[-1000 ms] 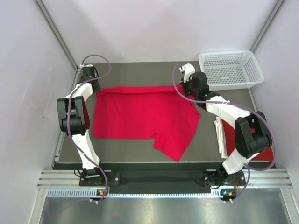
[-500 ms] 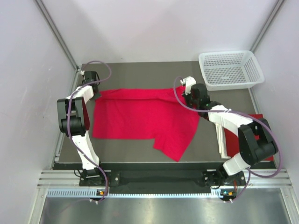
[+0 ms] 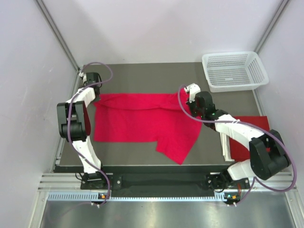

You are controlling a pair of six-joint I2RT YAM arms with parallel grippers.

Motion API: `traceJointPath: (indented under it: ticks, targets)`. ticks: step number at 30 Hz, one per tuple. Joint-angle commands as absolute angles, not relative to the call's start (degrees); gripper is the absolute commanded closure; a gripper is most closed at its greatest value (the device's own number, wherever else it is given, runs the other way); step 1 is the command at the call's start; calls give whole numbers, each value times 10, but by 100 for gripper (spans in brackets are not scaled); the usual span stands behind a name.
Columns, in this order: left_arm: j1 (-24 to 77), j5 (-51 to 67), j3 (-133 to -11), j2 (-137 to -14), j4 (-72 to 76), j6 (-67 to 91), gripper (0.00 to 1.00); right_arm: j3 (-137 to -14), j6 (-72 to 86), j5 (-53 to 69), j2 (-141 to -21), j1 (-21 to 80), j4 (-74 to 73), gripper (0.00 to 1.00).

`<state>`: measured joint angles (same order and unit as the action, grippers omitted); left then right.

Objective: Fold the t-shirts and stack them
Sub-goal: Fold the tshirt

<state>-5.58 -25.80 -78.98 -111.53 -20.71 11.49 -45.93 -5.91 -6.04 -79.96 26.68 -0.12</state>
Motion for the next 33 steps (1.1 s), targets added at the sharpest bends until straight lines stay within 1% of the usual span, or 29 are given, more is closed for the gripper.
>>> traceJointPath:
  ticks: [1, 3, 6, 9, 11, 12, 15, 23, 33]
  targets:
    - [-49, -325, -799, -1070, -239, 133, 66, -451, -43, -50, -777, 286, 1, 100]
    - [-49, -326, -819, -1067, -256, 148, 64, -442, -40, -54, -776, 294, -15, 100]
    - [-50, -279, -826, -1065, -279, 166, 65, -431, -27, -65, -774, 294, -23, 100]
    - [-50, -191, -810, -1055, -271, 174, 64, -427, -11, -90, -767, 294, -49, 96]
    - [-51, -142, -800, -1042, -261, 183, 65, -430, 8, -109, -764, 294, -69, 96]
    - [-49, -132, -788, -1039, -258, 185, 65, -438, 20, -128, -761, 294, -97, 96]
    - [-49, -103, -770, -1026, -246, 190, 65, -453, 40, -127, -757, 294, -138, 98]
    - [-50, -128, -759, -1060, -252, 198, 65, -446, 54, -165, -784, 293, -133, 98]
    - [-50, -132, -740, -1031, -209, 205, 59, -462, 61, -158, -780, 291, -133, 99]
